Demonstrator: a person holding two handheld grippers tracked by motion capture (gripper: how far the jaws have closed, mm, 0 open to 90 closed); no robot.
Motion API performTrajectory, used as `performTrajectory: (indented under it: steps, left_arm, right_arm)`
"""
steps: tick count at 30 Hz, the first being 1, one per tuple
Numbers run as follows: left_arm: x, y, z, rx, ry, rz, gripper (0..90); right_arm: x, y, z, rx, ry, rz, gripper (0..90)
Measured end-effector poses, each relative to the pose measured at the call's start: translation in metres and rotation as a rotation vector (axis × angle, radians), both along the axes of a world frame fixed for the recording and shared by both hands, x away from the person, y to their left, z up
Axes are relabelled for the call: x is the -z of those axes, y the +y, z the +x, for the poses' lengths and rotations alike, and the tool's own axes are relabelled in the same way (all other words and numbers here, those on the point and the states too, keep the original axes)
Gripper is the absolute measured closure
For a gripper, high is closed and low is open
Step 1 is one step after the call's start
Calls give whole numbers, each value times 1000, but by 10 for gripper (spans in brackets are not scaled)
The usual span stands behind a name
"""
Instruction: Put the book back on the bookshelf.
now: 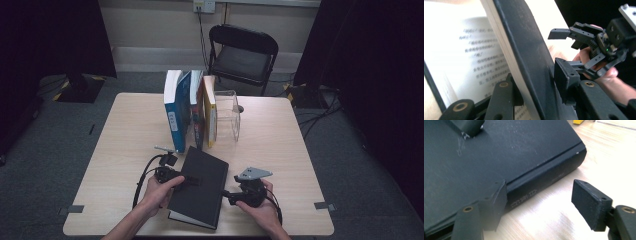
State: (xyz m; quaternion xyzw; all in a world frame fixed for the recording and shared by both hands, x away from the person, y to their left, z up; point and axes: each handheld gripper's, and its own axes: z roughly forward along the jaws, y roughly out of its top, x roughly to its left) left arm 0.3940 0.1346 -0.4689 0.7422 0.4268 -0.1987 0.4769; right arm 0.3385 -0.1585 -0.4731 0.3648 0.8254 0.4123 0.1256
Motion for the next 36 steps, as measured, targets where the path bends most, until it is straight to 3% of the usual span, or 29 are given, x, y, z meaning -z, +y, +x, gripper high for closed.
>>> performTrajectory:
  steps: [1,3,7,9,11,13,15,17,19,20,21,24,28,32,34,35,36]
  left_arm:
    - [-1,0,-1,8,-24,11,625]
    - [-1,-1,-1,4,-27,10,622]
    - [-5,-3,-7,-1,-78,24,619]
    - [-6,-3,-7,8,-97,26,616]
    - [-8,-3,-11,14,-143,16,616]
    - [-9,-3,-13,17,-156,12,616]
    - [-14,-4,-18,23,-203,14,614]
    - [-16,-5,-20,32,-217,18,611]
    - [-20,-6,-26,35,-258,22,612]
    - [-20,-6,-26,35,-258,22,609]
    - [-23,-7,-30,38,-281,28,609]
    - [-25,-7,-33,37,-304,30,609]
    - [-27,-7,-36,60,-327,29,609]
    - [-29,-8,-38,64,-348,20,610]
    - [-34,-8,-40,66,-388,1,622]
    - [-34,-8,-40,66,-388,1,634]
    - [-36,-8,-40,70,-404,-6,647]
  right_arm:
    - [-1,0,0,1,-1,5,275]
    - [-2,-1,0,4,-8,20,261]
    - [-3,-2,0,-2,25,75,217]
    - [-2,-2,1,-12,53,100,195]
    - [0,-1,2,-29,87,122,173]
    - [1,0,3,-38,103,126,164]
    - [3,1,4,-56,144,177,135]
    - [6,0,7,-60,184,223,115]
    - [9,-2,9,-72,228,270,98]
    - [9,-2,9,-72,228,270,98]
    - [12,-3,11,-80,267,307,94]
    - [14,-4,13,-92,289,333,90]
    - [19,-4,18,-145,346,401,86]
    - [17,-4,18,-149,346,392,87]
    - [10,-4,13,-149,297,369,89]
    - [10,-4,13,-149,297,369,89]
    - [2,-3,10,-140,235,342,89]
